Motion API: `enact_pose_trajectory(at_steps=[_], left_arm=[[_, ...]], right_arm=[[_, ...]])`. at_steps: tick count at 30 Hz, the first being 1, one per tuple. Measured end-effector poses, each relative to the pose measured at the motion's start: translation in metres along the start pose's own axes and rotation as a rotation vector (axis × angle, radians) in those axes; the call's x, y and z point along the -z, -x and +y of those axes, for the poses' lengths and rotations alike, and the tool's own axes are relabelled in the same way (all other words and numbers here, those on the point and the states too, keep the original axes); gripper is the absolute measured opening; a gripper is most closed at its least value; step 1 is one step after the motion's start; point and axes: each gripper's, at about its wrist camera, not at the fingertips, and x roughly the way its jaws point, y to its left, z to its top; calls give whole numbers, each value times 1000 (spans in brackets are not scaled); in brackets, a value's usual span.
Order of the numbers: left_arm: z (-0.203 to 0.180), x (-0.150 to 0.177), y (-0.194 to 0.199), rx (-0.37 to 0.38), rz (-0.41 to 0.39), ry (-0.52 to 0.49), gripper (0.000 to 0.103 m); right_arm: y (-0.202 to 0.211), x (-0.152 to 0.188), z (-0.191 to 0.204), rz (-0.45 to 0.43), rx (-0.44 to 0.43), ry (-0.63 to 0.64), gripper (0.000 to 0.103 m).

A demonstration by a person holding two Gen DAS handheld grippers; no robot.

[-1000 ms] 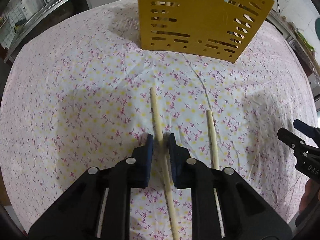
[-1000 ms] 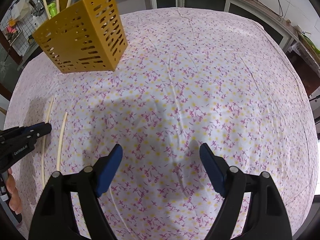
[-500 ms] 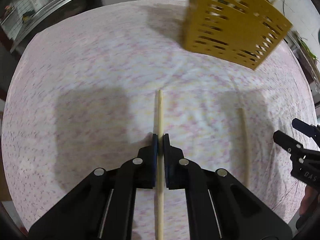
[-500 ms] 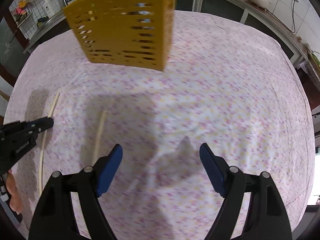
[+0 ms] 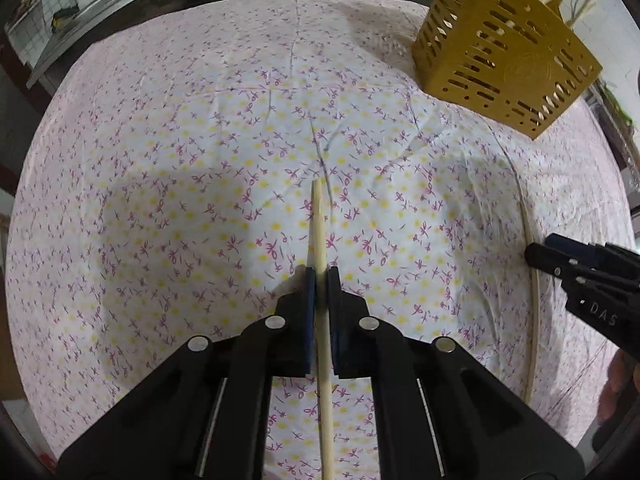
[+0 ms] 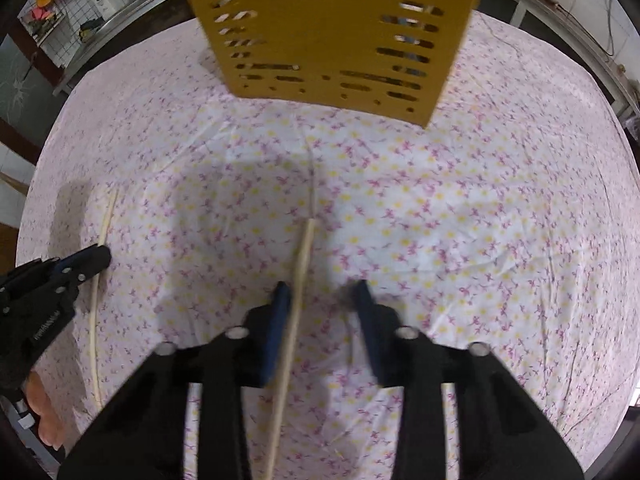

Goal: Organize utensils
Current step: 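Grasp the last chopstick with the right tool while the left tool holds its chopstick, then lift both chopsticks over the yellow holder and release them inside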

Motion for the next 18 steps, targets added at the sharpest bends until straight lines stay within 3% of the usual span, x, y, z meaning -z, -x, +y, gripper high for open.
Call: enact_pose_trajectory(at_steps=[6,8,10,18], left_arm=[[-2,-7,4,-13,17,-16,6],[-2,-12,5,0,27,-13,6],[7,-14,4,33,43,9,5],[35,-17,5,77,36,44,5]], right_arm=[[-6,-8,10,35,33,8,25],[-9,-14,13,36,25,14,21],[-8,-14,10,31,8,16,8],[7,2,-10,-16,-51,64,6]])
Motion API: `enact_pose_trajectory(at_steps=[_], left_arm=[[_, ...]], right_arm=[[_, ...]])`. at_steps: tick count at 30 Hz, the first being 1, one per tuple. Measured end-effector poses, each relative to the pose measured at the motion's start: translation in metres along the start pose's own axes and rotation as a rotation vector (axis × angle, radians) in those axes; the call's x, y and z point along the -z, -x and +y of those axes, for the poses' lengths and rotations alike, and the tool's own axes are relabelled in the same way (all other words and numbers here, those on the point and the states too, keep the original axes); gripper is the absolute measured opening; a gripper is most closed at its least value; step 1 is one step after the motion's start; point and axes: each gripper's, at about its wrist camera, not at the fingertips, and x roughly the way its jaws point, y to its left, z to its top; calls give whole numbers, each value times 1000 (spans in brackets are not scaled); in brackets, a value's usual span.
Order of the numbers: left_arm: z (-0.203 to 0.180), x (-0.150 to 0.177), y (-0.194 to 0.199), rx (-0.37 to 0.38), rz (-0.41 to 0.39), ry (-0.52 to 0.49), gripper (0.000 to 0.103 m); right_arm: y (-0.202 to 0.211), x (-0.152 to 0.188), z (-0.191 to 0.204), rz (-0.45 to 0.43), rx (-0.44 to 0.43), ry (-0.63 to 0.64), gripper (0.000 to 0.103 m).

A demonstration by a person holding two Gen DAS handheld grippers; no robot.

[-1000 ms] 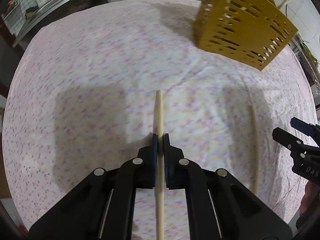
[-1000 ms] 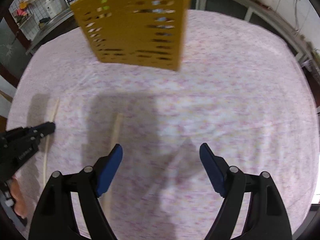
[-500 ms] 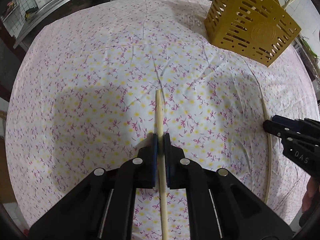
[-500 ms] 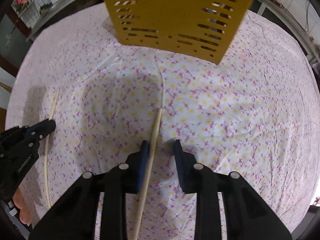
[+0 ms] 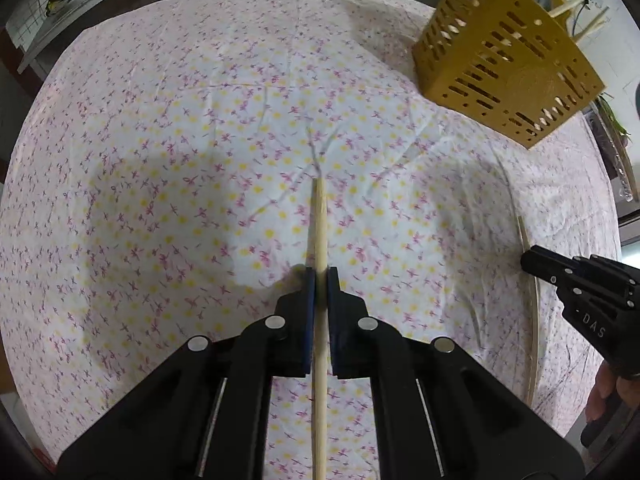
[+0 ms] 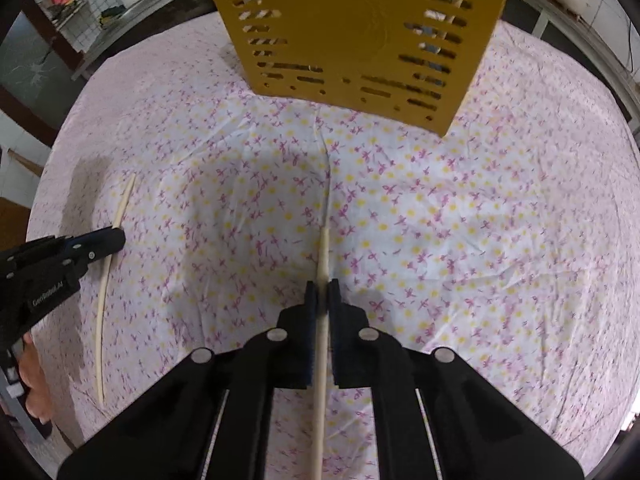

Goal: Organize utensils
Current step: 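Lift both chopsticks over the yellow holder and release them inside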

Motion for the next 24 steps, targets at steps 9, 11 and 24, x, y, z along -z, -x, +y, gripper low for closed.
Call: enact_pose_trajectory(at_steps=[9,11,24], left_arm=[[-27,12,41,28,-189,-9,5],[-29,14,53,25,-235,-25,5],[-93,6,128,69,-533,-90,5]], right_arm=[[56,17,-34,-222,-23,9,6],[73,20,-41,-298,-6,15,6],[146,-6,-71,-665,12,-51,6]])
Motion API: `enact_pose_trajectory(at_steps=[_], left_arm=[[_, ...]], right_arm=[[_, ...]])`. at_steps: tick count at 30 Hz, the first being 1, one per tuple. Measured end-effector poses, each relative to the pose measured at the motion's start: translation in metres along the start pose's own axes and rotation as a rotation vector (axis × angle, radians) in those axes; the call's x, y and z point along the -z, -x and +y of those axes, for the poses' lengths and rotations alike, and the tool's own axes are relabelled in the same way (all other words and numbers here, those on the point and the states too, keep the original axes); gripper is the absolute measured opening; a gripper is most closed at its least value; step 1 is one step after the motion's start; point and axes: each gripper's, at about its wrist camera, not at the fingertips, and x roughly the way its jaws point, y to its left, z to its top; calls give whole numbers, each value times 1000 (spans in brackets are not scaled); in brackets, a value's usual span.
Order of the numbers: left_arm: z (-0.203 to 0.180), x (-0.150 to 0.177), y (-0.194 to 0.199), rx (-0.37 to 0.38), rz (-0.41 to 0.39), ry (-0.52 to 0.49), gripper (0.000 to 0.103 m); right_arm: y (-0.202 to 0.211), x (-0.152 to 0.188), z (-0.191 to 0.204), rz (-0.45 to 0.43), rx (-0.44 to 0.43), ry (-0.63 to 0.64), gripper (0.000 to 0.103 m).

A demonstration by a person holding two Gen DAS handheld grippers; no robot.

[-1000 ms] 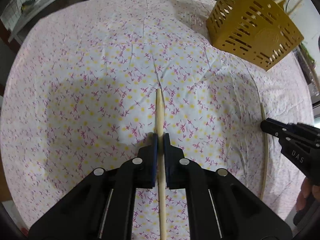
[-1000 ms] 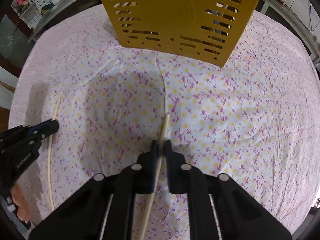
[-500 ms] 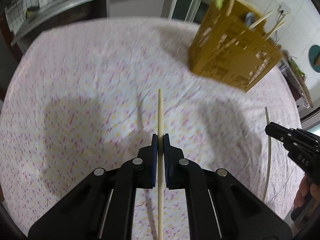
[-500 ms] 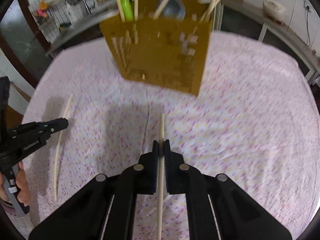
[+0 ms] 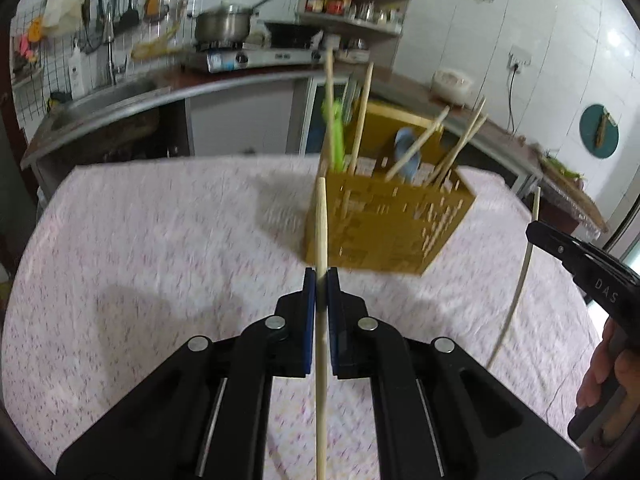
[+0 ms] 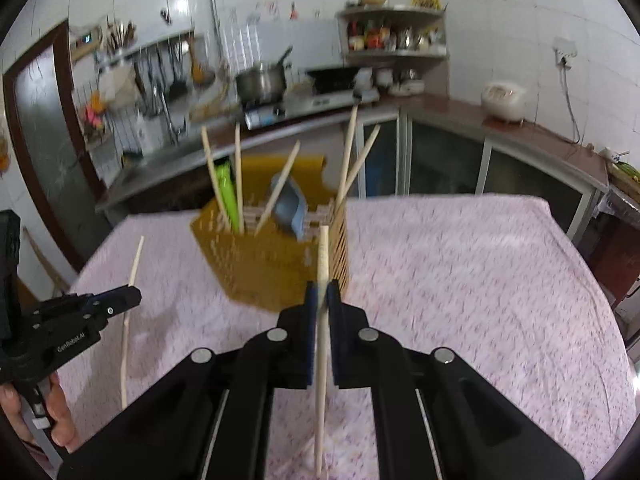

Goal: Organize utensils
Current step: 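Lift both chopsticks over the yellow holder and release them inside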

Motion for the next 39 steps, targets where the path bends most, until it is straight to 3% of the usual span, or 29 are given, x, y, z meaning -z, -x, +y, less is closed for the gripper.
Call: enact_pose_trajectory(at_steps=[11,20,27,32,39], left_arm=[[-35,-81,23,57,-291,-28,5],[-49,-129,13,51,-438,-60,5],[-50,-145,-4,58,-532,-80,5],[-50,-154,-22,80,-608,-111,5],[-33,-143,-57,136,-585,-54,5]], right_arm=[[41,-78,2,-211,1,2,6],[39,-129,9,-321,-3,4,6],[20,-140,13,-390,16,14,6],[-4,-139,15,-375,13,20,6],[-25,-126,14,-353,13,51,6]])
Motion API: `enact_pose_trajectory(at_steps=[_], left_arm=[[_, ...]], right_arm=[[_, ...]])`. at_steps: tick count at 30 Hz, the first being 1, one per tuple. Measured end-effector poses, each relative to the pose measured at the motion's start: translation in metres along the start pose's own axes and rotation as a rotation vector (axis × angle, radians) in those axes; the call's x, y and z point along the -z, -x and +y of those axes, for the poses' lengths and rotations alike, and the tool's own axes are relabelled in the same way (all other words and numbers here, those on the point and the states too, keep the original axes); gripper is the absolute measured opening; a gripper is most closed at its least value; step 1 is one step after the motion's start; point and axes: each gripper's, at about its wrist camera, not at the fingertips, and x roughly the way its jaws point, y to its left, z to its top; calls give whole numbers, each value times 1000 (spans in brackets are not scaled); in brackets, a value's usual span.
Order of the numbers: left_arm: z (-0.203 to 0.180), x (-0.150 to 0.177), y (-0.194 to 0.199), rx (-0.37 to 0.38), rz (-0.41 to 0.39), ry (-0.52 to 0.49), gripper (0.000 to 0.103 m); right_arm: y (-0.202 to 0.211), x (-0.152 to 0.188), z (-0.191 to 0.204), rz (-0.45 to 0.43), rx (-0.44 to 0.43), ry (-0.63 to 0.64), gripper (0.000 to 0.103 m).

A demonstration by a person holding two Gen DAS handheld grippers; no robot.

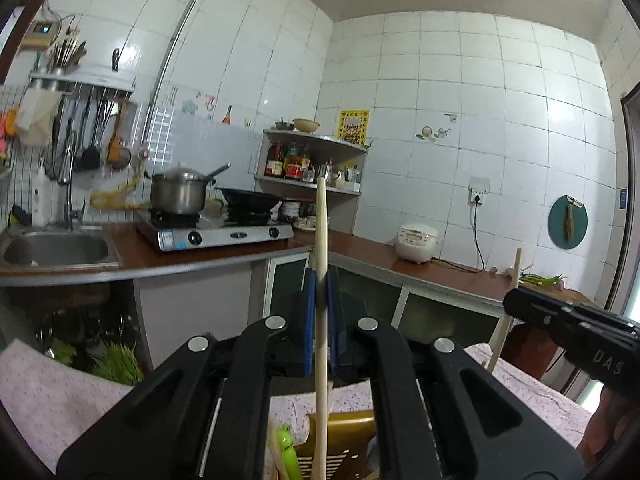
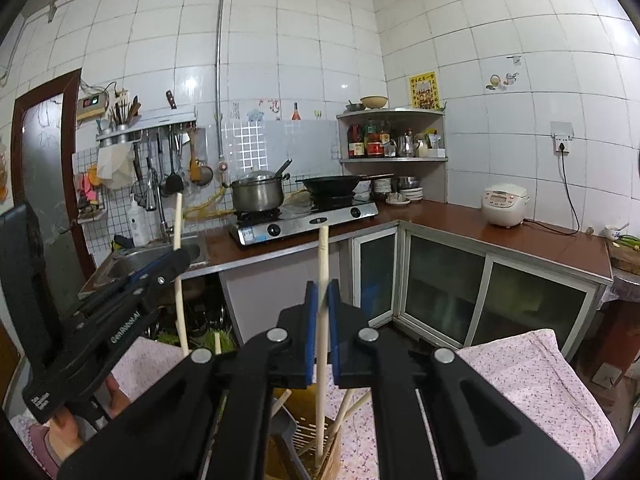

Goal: Organize utensils
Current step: 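Lift both chopsticks over the yellow holder and release them inside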

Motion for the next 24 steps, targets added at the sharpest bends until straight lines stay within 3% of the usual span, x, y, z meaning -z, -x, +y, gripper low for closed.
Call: enact_pose_trajectory(at_steps=[10,21,22,24], left_arm=[[7,47,6,1,58,-29,5],[11,55,28,-12,129,-7,6],[11,54,30,-9,143,-2,10],[9,51,34,-27,172,-6,29]], right_arm=[[-20,40,-4,62,-4,-32,6],[-34,75,-16,208,-77,-85,7],[-34,76,-17,225,-76,-88,7],[-33,79,-20,258,-70,-85,11]])
